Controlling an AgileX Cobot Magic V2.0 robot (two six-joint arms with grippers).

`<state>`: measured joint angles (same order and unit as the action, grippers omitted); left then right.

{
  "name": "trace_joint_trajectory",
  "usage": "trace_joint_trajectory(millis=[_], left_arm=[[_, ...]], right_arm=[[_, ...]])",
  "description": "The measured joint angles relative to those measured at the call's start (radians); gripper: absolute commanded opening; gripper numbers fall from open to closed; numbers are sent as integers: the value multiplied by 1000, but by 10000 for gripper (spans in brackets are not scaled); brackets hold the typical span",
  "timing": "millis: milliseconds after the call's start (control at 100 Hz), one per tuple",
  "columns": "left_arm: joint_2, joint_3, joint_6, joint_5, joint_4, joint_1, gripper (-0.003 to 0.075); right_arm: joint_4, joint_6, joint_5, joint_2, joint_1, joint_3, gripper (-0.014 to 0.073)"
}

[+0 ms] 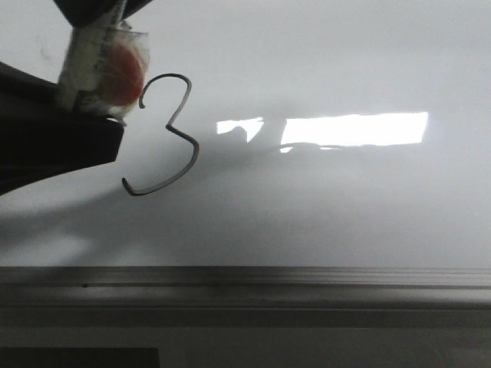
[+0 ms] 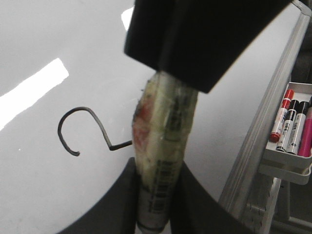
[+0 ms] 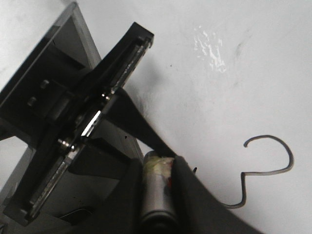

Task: Write number 3 on whiteboard

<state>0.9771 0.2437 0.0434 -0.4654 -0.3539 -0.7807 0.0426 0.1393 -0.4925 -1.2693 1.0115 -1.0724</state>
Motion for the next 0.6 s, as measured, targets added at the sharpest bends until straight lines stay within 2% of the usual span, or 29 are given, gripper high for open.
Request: trace_joint_trajectory(millis=[140,200,250,350,420,450,600], left_arm=[[2,0,11,0,-9,0,-20],[2,0,11,0,-9,0,-20],[2,0,11,0,-9,0,-20],[2,0,-19,-2,0,0,-20],[2,0,-65,2,25,0,-20],[2,0,-88,8,34,0,-20],[-3,0,-234,75,182,0,-20]], right_arm=[[1,0,-2,0,0,0,-62],[1,0,-2,0,0,0,-6],[1,0,-2,0,0,0,109],[-14,0,5,0,0,0,468],[-25,0,9,2,-4,0,642],[-28,0,10,6,-10,0,673],[-36,0,32,52,-57,0,631]])
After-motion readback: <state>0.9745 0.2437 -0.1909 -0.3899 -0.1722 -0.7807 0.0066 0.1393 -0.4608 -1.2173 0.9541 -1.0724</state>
